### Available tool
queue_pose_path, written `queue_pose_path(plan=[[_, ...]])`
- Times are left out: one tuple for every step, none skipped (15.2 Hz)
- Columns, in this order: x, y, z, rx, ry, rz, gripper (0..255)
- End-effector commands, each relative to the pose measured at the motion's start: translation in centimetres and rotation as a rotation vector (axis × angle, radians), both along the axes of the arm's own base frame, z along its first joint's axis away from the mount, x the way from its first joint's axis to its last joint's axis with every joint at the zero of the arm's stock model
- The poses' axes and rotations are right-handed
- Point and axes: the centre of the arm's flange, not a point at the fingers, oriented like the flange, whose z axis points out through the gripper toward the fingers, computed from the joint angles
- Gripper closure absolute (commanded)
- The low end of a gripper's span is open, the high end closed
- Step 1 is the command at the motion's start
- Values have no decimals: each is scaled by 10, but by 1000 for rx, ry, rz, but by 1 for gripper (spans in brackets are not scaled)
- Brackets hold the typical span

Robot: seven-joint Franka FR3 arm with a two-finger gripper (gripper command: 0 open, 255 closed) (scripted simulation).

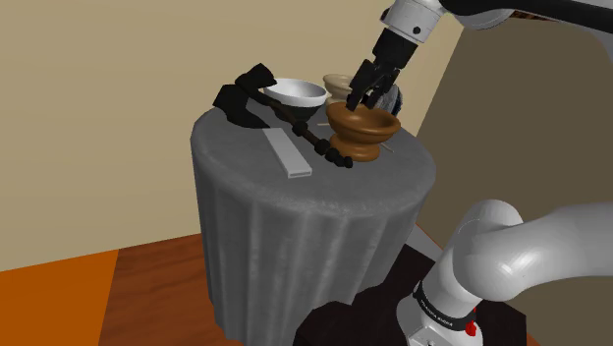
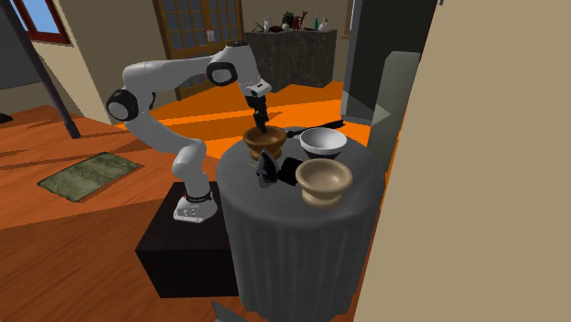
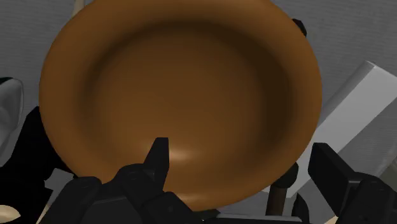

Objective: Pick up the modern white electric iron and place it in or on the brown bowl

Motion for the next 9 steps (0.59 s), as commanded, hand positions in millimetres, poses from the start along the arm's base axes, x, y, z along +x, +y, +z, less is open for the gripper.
queue_pose_path(plan=[[0, 0, 0, 0, 0, 0, 0], [-1, -13, 2, -3, -9, 0, 0], [-2, -25, 5, -5, -18, 0, 0], [-3, -38, 7, -8, -27, -1, 0], [-4, -50, 9, -10, -36, -1, 0], [-5, -63, 12, -13, -45, -1, 0], [-6, -75, 14, -15, -53, -1, 0], [-7, -88, 17, -18, -62, -2, 0], [-8, -100, 19, -20, -71, -2, 0]])
